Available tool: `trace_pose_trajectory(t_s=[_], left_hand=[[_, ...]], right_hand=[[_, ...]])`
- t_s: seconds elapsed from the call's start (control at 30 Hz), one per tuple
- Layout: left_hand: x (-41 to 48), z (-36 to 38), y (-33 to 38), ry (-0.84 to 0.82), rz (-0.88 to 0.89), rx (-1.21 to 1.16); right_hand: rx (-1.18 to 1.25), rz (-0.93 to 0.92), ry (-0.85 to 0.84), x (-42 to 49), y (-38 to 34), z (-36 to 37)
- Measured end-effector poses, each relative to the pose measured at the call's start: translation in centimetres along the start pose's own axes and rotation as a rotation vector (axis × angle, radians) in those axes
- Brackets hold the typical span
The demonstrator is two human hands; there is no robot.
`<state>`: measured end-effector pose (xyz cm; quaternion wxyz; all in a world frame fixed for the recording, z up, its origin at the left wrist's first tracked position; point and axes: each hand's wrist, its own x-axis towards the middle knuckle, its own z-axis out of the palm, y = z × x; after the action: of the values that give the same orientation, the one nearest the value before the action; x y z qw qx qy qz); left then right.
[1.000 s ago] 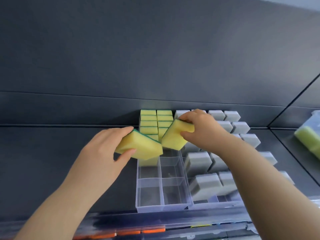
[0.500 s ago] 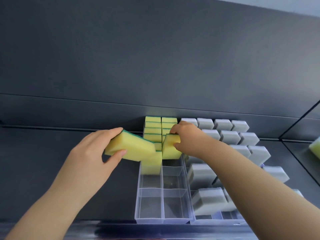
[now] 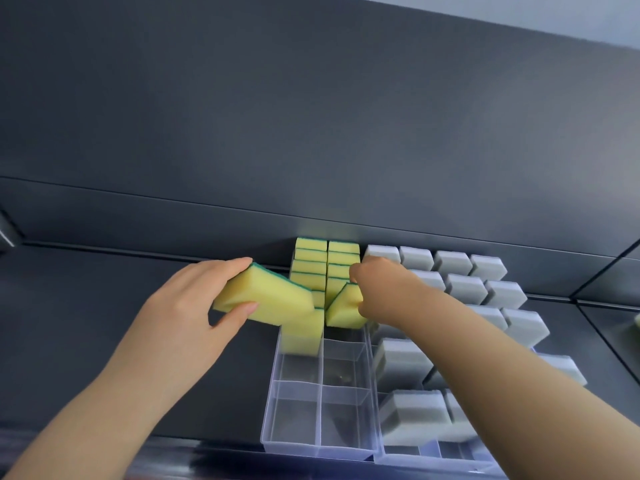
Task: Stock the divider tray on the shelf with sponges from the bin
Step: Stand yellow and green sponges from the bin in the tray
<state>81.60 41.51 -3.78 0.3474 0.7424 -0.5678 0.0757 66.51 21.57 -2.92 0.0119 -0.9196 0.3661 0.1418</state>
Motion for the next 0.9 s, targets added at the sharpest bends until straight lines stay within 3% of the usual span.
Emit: trace_pose_trajectory(t_s=[0.43,0.7,0.9], left_hand=[[-0.8,1.0,0.4,0.023,0.023,0.011],[0.8,2.2,0.8,0.010,0.071,0.006],[4.1,3.9,3.1,-0.043,0.180,0.018]], right_hand=[[-0.142,-0.160,0.102,1.8,-1.0,2.2],[0.120,-0.211,-0.022,1.6,0.7,1.7],[0.299,-0.156,0.146,-0.1,3.1,-0.8]])
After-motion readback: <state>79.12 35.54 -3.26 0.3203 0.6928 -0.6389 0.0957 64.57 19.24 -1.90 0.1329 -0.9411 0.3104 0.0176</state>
